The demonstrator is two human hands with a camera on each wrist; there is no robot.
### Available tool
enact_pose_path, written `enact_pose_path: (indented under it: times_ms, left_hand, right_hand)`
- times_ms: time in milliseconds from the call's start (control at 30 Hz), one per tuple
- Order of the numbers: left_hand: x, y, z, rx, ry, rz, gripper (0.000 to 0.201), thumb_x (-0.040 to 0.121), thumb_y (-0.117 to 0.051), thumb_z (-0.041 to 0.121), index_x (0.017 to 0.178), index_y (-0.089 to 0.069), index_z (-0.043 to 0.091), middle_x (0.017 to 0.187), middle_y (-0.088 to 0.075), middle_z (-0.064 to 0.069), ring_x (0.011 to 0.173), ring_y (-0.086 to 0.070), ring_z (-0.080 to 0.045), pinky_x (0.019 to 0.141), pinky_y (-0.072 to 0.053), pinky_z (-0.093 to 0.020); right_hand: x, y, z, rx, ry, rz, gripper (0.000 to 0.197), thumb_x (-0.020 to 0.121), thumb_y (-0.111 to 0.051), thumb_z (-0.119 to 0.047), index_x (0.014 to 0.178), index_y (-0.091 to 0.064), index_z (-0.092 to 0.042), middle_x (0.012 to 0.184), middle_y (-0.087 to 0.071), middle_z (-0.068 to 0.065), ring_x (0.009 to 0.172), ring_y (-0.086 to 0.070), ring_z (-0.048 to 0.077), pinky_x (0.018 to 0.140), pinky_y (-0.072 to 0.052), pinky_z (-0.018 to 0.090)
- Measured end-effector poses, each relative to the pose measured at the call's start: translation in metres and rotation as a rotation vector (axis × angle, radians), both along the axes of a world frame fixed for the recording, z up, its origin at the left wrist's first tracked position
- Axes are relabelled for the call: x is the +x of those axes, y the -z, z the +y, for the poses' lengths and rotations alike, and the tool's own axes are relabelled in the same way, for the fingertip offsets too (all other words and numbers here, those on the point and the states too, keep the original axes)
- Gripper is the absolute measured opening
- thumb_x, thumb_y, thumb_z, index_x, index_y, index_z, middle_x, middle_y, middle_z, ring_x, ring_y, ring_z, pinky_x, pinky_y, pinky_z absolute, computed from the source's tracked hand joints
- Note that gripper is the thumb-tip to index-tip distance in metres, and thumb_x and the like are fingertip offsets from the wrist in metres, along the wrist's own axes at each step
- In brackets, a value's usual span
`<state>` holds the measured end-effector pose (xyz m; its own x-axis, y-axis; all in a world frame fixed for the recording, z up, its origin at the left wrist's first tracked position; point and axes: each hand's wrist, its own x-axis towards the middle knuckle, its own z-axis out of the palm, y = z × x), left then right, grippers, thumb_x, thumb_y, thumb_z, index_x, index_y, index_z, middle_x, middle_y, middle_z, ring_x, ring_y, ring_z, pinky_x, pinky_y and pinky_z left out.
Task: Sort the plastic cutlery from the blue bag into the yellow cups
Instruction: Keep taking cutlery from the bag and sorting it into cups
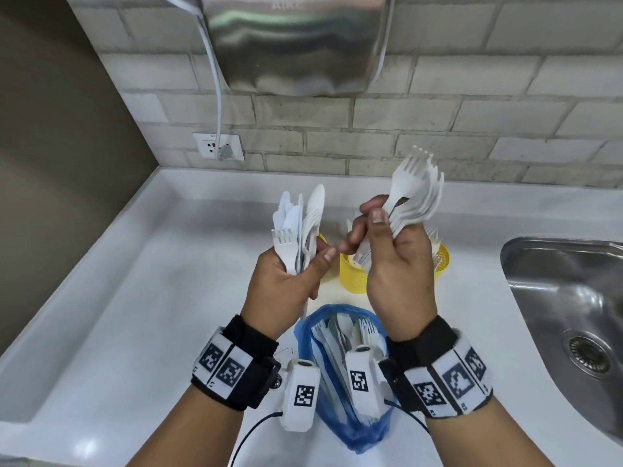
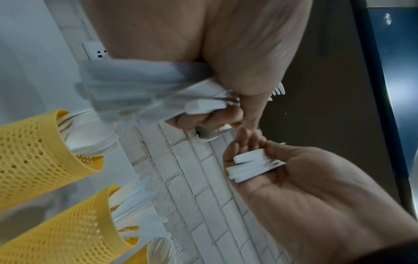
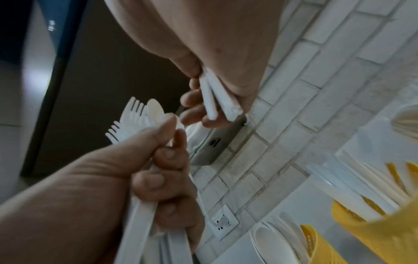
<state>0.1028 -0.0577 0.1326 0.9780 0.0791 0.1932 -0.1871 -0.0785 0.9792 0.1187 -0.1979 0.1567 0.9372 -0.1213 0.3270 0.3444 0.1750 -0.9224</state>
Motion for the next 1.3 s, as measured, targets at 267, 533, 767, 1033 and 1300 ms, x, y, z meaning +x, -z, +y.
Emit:
enact_pose_path:
  times_ms: [267, 533, 767, 1033, 1300]
  left_hand:
    - [0.002, -0.001, -0.006, -0.007, -0.023, 0.03, 0.038, 0.094, -0.061, -0.003, 0.097, -0.074, 0.032, 0.063, -0.07, 0.0, 0.049, -0.049, -0.018, 0.039, -0.042, -0.021]
    - [0.0, 0.007, -0.001, 0.036, -0.016, -0.04, 0.004, 0.091, -0.072, 0.016, 0.089, -0.071, 0.013, 0.063, -0.066, -0.002, 0.055, -0.058, -0.019, 0.051, -0.051, -0.033]
    - [-0.002, 0.012, 0.006, -0.132, -0.005, 0.09, 0.012, 0.089, -0.076, 0.011, 0.083, -0.066, 0.009, 0.055, -0.05, 0.007, 0.047, -0.037, -0.013, 0.046, -0.036, -0.023]
    - [0.002, 0.014, 0.013, -0.404, 0.221, 0.284, 0.027, 0.091, -0.066, 0.03, 0.101, -0.074, 0.007, 0.059, -0.032, 0.001, 0.046, -0.026, -0.012, 0.048, -0.018, -0.027]
    - [0.0, 0.017, 0.01, -0.348, 0.289, 0.287, 0.026, 0.093, -0.065, 0.034, 0.093, -0.075, 0.01, 0.057, -0.035, -0.001, 0.045, -0.029, -0.013, 0.047, -0.025, -0.023]
  right_hand:
    - [-0.025, -0.004, 0.016, -0.23, -0.08, -0.039, 0.015, 0.091, -0.077, -0.017, 0.095, -0.069, -0.006, 0.059, -0.06, -0.02, 0.055, -0.06, 0.0, 0.062, -0.05, 0.017]
    - [-0.022, -0.011, 0.013, -0.159, 0.036, -0.058, 0.007, 0.095, -0.071, -0.01, 0.091, -0.072, -0.014, 0.071, -0.073, -0.001, 0.065, -0.071, 0.014, 0.063, -0.058, 0.026]
    - [-0.015, -0.032, -0.009, 0.029, 0.103, -0.151, 0.013, 0.101, -0.062, -0.019, 0.091, -0.064, -0.027, 0.062, -0.053, -0.013, 0.053, -0.047, 0.014, 0.059, -0.042, 0.033]
    - [-0.004, -0.026, -0.013, 0.124, -0.055, -0.127, 0.019, 0.11, -0.043, -0.013, 0.093, -0.05, -0.017, 0.059, -0.039, -0.012, 0.048, -0.034, 0.012, 0.051, -0.034, 0.035]
    - [0.001, -0.009, -0.005, 0.239, -0.136, -0.025, 0.019, 0.106, -0.05, -0.024, 0.098, -0.047, -0.007, 0.059, -0.037, -0.008, 0.05, -0.033, 0.015, 0.054, -0.035, 0.033]
